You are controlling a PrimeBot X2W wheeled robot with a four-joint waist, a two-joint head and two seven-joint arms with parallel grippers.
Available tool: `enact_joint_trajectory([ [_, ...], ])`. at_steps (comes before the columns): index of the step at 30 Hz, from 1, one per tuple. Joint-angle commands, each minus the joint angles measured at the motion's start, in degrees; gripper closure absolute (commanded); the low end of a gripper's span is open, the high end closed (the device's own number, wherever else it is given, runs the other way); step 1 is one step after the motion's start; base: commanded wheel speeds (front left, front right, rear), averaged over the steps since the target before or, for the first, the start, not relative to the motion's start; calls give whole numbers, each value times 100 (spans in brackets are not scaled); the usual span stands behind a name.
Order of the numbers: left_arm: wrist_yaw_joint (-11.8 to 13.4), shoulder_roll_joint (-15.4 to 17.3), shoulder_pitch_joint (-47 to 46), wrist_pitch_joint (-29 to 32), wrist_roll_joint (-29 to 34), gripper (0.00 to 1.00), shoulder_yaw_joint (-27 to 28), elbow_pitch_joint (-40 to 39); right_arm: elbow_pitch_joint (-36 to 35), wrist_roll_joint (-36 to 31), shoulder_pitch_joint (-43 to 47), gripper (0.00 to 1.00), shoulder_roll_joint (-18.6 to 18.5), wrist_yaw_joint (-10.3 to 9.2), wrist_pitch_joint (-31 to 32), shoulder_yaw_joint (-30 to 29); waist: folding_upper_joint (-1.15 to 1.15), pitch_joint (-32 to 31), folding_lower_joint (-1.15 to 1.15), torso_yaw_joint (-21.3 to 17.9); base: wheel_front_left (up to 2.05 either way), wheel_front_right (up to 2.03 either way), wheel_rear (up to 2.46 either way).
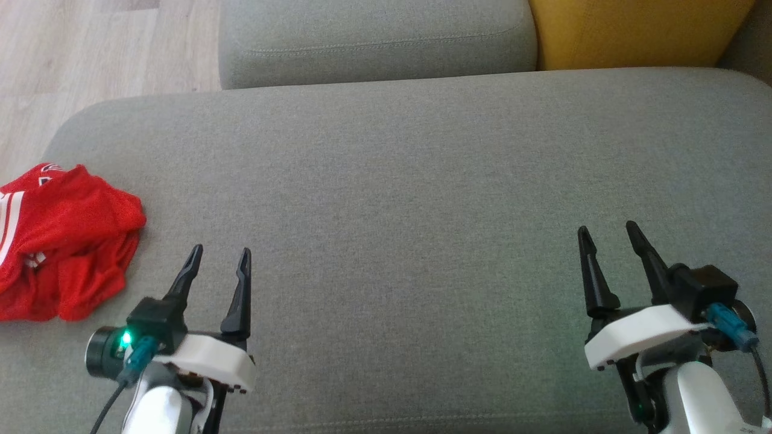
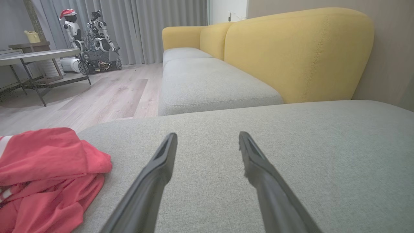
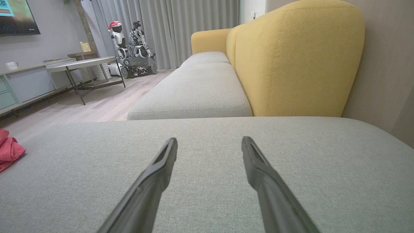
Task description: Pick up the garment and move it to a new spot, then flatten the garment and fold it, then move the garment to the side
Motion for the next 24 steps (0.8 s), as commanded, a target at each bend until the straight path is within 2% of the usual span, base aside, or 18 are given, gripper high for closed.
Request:
enact_joint_trajectory([
  [1, 18, 76, -346, -70, 64, 0, 188, -139, -228, -40, -240, 0, -15, -4, -88, 113, 0, 4, 0, 4, 0, 0, 0],
  [8, -15, 31, -366, -70, -61, 0, 249, -40, -182, 178, -248, 0, -12, -4, -85, 44, 0, 23, 0, 13, 0, 0, 0],
  [24, -27, 13, -414, -70, -120, 0, 287, 54, -141, 149, -207, 0, -11, -4, -65, -93, 0, 2, 0, 72, 0, 0, 0],
])
